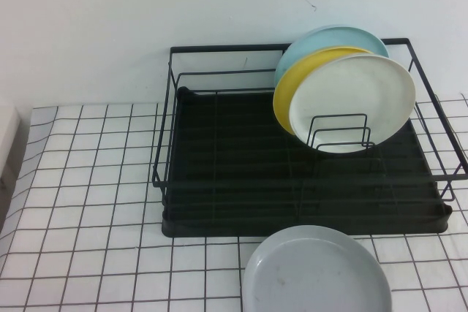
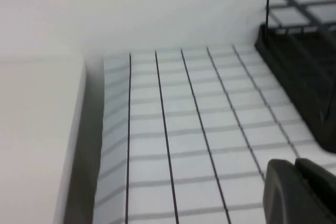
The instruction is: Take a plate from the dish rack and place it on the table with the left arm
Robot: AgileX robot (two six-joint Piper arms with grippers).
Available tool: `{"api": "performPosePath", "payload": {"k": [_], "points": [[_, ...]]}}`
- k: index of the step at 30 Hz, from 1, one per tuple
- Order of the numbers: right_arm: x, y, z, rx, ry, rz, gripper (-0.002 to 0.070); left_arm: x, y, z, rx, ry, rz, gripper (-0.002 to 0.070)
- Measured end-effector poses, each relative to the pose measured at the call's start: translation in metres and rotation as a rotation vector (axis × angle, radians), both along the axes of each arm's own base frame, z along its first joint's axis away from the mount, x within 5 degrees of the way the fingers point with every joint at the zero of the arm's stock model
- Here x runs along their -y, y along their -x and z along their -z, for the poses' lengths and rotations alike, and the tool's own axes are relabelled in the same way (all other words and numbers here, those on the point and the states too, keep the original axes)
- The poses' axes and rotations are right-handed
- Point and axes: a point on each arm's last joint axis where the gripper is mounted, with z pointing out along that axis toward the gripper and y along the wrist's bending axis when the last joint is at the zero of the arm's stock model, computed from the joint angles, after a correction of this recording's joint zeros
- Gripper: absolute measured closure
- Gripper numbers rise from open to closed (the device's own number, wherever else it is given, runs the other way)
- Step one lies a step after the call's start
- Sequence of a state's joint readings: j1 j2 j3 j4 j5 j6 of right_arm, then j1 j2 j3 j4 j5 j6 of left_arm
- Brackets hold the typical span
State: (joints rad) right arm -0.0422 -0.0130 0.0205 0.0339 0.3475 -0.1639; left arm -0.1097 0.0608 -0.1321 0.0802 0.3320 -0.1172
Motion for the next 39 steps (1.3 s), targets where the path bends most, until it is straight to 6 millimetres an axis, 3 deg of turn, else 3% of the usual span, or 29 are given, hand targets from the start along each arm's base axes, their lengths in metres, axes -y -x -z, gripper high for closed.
{"api": "performPosePath", "payload": {"k": [5, 39], "points": [[0.0, 0.0, 0.0, 0.0, 0.0, 0.0, 0.0679, 0.001, 0.001, 0.045, -0.086, 0.023, -0.002, 0.0677], [0.0, 0.0, 0.0, 0.0, 0.0, 0.0, 0.0679, 0.004, 0.002, 0.045, -0.087, 0.083, 0.041, 0.0677]]}}
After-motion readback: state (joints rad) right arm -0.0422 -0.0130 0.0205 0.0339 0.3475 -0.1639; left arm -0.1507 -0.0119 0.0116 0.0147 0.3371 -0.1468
